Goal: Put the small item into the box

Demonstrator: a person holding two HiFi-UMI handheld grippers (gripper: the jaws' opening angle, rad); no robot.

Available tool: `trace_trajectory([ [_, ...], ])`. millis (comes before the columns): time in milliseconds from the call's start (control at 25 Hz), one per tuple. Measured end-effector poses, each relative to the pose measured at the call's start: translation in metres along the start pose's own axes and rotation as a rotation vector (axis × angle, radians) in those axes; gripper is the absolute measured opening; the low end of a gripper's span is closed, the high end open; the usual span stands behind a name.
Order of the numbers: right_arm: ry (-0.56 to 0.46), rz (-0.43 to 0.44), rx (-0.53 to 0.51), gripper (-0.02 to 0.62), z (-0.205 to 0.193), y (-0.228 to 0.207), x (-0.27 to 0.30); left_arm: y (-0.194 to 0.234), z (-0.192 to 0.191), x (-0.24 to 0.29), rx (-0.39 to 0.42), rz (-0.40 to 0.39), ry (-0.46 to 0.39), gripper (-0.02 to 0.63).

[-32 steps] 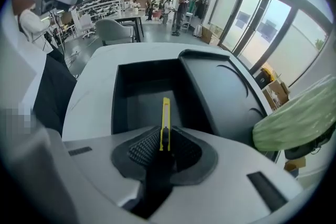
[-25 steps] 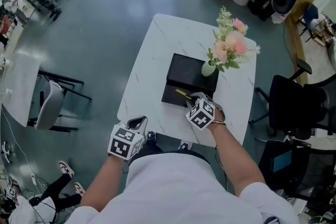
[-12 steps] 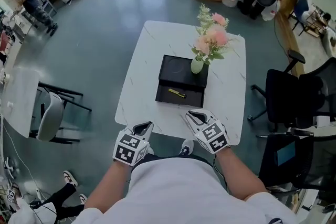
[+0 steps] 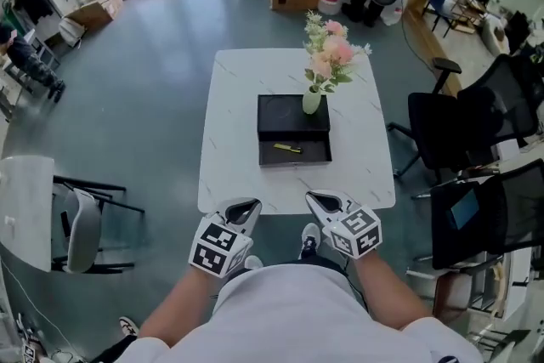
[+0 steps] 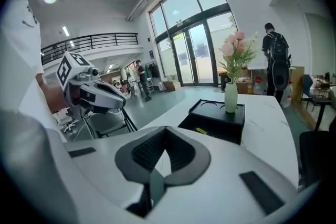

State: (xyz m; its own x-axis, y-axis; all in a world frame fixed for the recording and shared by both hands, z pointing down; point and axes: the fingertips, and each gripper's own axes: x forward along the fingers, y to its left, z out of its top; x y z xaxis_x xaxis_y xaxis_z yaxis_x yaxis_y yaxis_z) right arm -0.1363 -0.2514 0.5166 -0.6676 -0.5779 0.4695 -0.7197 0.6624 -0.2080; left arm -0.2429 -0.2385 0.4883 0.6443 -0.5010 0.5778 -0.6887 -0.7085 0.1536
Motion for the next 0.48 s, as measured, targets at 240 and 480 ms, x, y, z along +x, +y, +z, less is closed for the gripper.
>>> trace_trajectory([
  [240, -0.027, -0.147, 0.055, 0.015, -0.014, 0.06, -0.03, -0.009, -0.025, -0.04, 0.017, -0.096, -0.028, 0.017],
  [480, -0.038, -0.214, 0.083, 0.015, -0.033, 0.086, -0.048, -0.022, -0.037, -0.046, 0.045, -0.154, -0.022, 0.017],
])
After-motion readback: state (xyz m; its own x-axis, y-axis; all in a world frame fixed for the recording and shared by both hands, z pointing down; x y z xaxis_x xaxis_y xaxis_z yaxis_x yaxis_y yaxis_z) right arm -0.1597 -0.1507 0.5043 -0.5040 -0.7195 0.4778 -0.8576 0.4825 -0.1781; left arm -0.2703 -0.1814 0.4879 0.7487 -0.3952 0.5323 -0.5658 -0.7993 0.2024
